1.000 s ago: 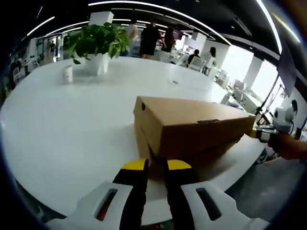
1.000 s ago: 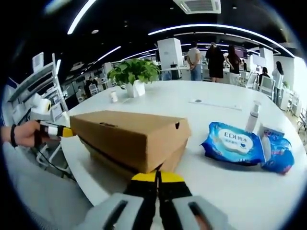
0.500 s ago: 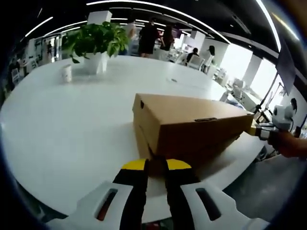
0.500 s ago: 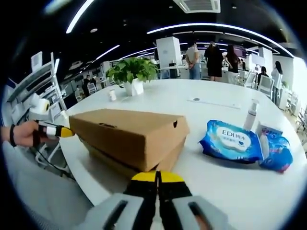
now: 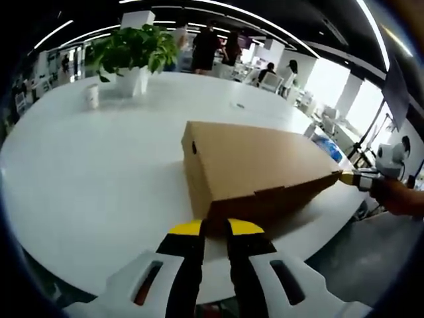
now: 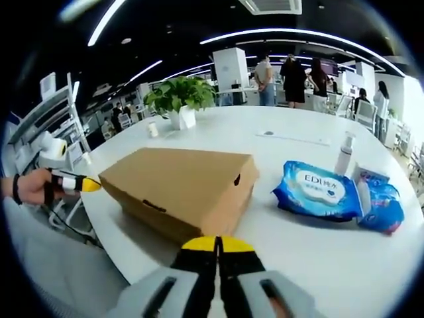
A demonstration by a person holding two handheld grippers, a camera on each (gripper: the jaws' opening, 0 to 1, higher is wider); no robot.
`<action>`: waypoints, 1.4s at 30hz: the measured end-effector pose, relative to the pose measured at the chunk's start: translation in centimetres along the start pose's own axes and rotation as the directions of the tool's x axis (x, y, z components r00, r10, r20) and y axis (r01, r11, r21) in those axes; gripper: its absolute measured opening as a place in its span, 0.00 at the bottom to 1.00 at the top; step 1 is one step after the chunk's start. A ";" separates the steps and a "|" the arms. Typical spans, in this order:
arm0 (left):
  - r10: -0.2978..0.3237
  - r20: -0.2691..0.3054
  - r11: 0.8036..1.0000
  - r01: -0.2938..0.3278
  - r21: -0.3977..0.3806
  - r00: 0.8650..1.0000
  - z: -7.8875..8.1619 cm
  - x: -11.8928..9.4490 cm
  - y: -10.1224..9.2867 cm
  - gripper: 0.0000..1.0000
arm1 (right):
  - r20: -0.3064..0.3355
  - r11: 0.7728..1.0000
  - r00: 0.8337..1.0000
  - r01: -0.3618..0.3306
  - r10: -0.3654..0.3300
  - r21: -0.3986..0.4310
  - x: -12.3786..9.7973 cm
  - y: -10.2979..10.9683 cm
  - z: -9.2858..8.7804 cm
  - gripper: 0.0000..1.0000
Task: Operate the shoe box by opening the lid, removing the specified soft item, and placing it in the target area until the item is outside and the box remains undamaged.
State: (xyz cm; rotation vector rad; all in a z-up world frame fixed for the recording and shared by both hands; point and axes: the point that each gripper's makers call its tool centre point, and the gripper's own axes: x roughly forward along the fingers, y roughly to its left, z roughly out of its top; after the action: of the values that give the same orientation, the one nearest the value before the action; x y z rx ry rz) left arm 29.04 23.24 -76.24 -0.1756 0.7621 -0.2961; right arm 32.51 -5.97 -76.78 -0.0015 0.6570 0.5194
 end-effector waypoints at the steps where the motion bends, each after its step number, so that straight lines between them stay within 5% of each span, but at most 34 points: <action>1: -0.003 0.000 1.000 0.003 -0.002 1.000 0.0 0.0 0.0 0.11 | 0.000 1.000 1.000 -0.001 0.001 0.003 0.0 0.0 0.0 0.00; 11: 0.014 0.001 1.000 -0.014 -0.003 1.000 -0.1 -0.9 0.6 0.11 | 0.014 1.000 1.000 0.020 -0.020 0.022 -0.3 -0.8 0.4 0.00; 17: 0.052 0.048 0.998 -0.050 -0.044 0.997 1.8 -2.4 2.0 0.15 | 0.058 0.995 0.996 0.061 -0.066 0.083 -1.1 -2.1 1.5 0.05; 27: -0.022 0.104 0.990 0.036 -0.134 0.994 4.4 -1.4 0.7 0.26 | 0.150 0.975 0.989 -0.054 0.022 0.215 -0.9 -0.4 3.4 0.20; 42: -0.064 0.004 0.993 0.064 -0.103 0.998 2.2 1.2 -0.6 0.29 | 0.073 0.960 0.993 -0.112 0.097 0.257 1.1 1.5 1.4 0.26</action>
State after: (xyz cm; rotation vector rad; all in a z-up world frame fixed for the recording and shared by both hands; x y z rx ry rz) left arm 31.28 22.37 -75.30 -0.2980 0.7730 -0.3182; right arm 33.39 -3.96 -76.09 0.2978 0.6656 0.5293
